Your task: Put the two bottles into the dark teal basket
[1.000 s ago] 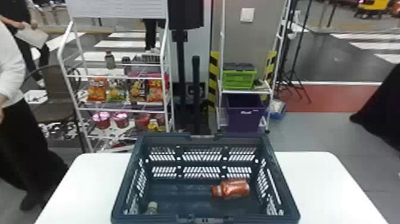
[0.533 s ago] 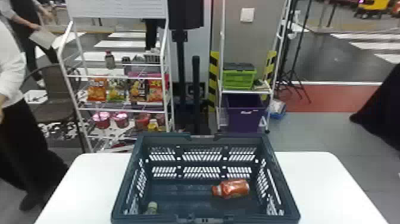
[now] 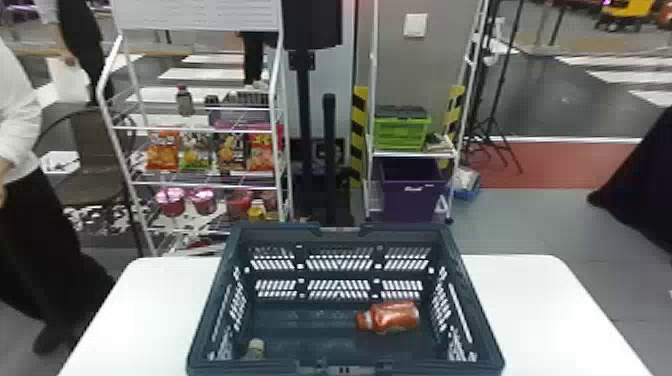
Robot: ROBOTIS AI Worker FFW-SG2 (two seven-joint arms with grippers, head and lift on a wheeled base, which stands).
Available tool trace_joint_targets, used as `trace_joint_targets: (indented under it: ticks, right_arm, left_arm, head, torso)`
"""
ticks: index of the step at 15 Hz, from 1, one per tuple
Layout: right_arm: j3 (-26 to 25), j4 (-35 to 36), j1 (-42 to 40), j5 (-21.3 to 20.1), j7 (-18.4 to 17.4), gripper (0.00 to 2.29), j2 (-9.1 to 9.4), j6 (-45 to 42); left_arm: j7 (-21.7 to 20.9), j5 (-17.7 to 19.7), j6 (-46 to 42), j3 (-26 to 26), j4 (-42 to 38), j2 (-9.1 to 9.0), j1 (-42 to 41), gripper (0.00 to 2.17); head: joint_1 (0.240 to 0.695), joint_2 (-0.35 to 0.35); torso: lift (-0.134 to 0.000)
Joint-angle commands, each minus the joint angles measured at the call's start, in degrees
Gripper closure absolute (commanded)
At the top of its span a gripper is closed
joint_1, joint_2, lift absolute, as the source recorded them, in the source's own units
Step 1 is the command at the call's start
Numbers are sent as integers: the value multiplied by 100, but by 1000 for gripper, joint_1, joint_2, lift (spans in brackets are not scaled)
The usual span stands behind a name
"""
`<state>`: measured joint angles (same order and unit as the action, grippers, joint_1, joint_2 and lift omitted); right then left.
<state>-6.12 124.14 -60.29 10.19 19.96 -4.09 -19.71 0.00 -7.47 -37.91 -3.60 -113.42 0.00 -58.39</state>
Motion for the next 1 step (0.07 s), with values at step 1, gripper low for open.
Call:
trace_joint_targets:
  ticks: [1]
  right_arm:
    - [-12,-39,17,18,8,63,5,-2]
  left_arm:
    - [0,-9,113,-44,4,-15,30,76]
  head:
    - [499,0]
  torso:
    - [0]
